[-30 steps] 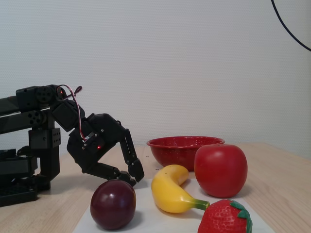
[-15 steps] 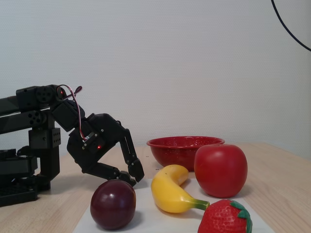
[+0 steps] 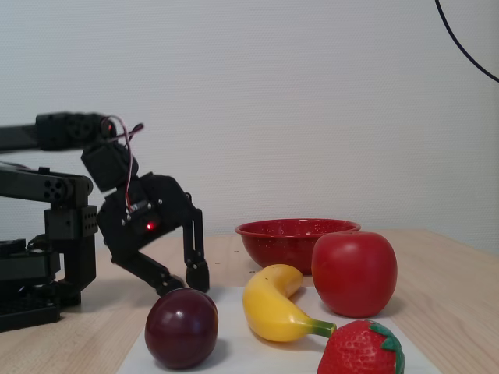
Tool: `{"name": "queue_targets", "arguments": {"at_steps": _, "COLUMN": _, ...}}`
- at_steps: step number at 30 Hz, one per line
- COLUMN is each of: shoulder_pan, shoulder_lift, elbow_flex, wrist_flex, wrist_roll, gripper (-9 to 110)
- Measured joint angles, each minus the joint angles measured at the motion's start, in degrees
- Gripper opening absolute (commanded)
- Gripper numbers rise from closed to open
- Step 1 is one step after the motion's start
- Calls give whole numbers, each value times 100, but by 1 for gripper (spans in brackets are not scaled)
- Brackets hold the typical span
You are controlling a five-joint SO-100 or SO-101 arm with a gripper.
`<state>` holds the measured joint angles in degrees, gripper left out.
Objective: Grasp the banana and put it in the red bowl.
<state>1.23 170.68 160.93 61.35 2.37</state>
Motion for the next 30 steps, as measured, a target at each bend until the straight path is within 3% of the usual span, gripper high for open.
{"name": "queue_targets", "arguments": {"at_steps": 12, "shoulder_pan": -475, "shoulder_lift": -2171, "elbow_flex": -2953, "wrist_flex": 1450, "wrist_roll": 272, "gripper": 0}}
{"name": "queue_targets", "arguments": {"at_steps": 30, "shoulder_pan": -1160, "shoulder_lift": -5396, "elbow_flex": -6354, "wrist_flex": 2347, "wrist_roll": 396, "gripper": 4}}
